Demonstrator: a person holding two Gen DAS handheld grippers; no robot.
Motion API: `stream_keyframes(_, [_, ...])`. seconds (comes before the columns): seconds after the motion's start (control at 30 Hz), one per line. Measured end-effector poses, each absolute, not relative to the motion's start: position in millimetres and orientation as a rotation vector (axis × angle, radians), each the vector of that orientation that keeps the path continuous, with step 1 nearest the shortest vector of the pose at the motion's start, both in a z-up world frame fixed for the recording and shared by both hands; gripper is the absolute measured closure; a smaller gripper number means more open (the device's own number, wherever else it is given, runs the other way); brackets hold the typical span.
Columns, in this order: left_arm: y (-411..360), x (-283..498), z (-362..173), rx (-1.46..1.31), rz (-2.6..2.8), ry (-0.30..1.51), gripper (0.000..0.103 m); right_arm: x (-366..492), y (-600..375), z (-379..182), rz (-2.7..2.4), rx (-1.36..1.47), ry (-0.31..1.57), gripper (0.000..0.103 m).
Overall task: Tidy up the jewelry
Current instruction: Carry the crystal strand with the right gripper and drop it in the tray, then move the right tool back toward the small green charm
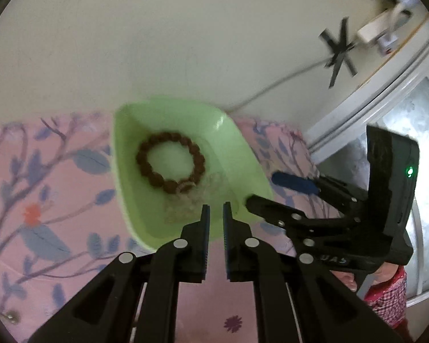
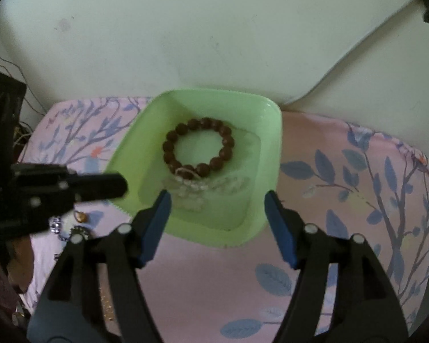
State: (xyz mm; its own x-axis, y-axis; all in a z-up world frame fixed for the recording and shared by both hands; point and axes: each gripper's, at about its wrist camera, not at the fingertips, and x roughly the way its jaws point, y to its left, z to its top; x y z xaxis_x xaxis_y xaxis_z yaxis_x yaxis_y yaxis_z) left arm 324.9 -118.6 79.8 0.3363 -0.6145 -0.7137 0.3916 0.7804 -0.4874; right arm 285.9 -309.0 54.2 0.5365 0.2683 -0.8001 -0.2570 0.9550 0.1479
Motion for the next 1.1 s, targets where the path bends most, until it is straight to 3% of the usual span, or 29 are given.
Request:
stream_keyframes(0.23, [-47, 262, 116, -0.196, -0.55, 0.856, 0.103, 217, -302, 76, 0.423, 0.056, 0.788, 0.038])
stream_keyframes(0.47, [21, 180, 97, -0.079, -0.443, 0.818, 0.103, 161, -256, 42, 0.548, 0.033, 0.812, 0.073])
stream_keyframes(0.57, [34, 154, 80, -0.079, -0.446, 0.839, 0.103, 141, -238, 30, 0.576, 0.027, 0.806, 0.079])
stream_keyframes(1.1, [54, 66, 17, -0.15, -0.284, 0.86, 0.103, 29, -190, -3, 0.564, 0.048, 0.747, 0.08])
